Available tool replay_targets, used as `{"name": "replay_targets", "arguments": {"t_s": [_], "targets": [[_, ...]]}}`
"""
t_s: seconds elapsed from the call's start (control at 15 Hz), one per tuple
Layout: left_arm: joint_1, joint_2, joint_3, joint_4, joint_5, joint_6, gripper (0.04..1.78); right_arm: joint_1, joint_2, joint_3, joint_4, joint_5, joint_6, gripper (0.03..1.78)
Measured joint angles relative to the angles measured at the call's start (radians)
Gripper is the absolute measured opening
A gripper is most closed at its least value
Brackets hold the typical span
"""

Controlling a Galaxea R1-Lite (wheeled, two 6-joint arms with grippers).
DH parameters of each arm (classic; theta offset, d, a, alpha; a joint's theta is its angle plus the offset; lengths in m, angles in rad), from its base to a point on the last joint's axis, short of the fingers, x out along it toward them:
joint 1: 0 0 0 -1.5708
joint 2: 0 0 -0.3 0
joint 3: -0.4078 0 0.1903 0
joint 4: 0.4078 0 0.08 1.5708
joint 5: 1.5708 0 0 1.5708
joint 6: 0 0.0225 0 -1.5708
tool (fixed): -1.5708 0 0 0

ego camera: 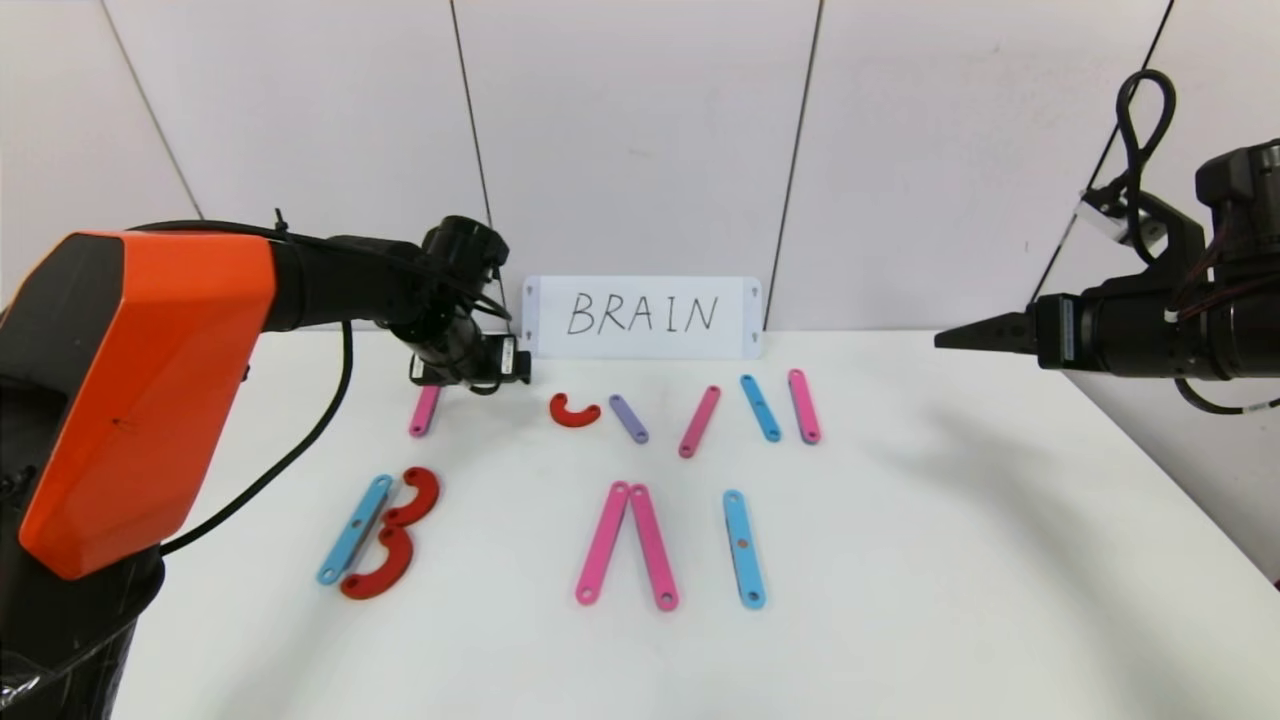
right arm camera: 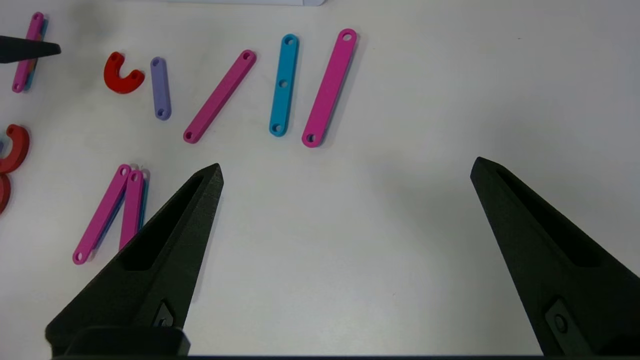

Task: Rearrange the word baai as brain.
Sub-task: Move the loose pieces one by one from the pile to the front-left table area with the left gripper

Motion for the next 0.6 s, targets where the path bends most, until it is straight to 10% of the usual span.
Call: {"name": "replay_targets", "arguments": {"t_s": [0.6], "targets": [[0.142,-0.009,0.033,0.013,-0.006,0.006,1.74,0.005,0.005,0.002,0.001,-0.001,-0.001,1.73]]}}
